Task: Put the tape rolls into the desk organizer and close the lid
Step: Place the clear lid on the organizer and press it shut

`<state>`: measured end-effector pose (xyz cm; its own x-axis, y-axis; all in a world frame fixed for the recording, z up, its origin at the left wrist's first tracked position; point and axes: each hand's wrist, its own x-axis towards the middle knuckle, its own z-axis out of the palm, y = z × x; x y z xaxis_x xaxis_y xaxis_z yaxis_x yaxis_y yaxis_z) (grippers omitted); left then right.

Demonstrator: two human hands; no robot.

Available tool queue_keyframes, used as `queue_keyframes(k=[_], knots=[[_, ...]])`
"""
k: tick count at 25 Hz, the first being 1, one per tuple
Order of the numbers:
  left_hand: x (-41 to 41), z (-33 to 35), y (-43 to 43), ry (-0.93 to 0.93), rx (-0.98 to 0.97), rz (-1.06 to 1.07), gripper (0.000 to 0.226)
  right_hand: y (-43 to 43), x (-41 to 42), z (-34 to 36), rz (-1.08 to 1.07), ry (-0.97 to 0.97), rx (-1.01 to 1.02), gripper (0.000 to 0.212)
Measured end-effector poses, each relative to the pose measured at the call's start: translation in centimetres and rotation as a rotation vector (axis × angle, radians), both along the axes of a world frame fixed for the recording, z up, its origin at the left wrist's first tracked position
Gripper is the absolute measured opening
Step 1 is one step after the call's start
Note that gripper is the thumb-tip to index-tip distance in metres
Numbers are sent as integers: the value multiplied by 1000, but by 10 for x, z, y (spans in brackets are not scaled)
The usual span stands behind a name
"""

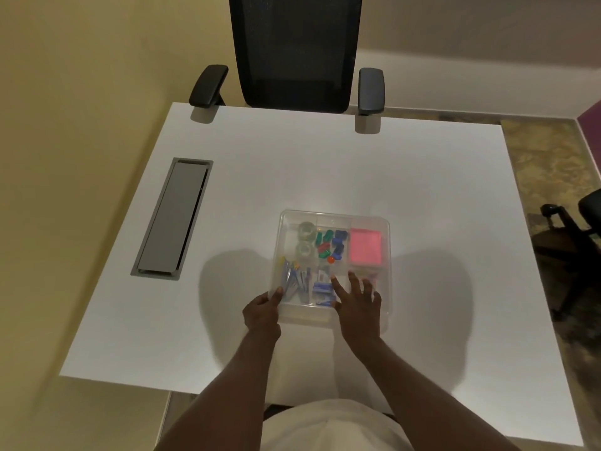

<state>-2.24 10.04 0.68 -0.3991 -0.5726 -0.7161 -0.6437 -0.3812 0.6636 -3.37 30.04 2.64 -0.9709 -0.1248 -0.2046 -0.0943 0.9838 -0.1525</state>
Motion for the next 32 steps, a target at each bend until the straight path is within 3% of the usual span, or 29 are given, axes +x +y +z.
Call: queue_keyframes(k=[2,5,7,15,18,27,32], knots=[[-5,2,-5,-57,-77,-117,23,0,1,0,2,12,-4,70],[-11,11,-7,-56,-418,-460,67,-1,1,0,-5,1,2,71],[-19,17,-4,42,-608,-714,79,0,0,1,-8,-22,6,75],[-92,22,-16,57,-855,-1254,74,1,-1,-2,-10,-27,-27,76],[-113,22,-17,-43,-836,-1344,75,2,0,-4,-13,-30,-31,75],[-133,36,2,-169,-806,-1314,94,4,-1,-8,-7,-13,-50,74],[-111,31,3,-115,-834,-1318,89,5,1,-1,-3,-50,-61,76]])
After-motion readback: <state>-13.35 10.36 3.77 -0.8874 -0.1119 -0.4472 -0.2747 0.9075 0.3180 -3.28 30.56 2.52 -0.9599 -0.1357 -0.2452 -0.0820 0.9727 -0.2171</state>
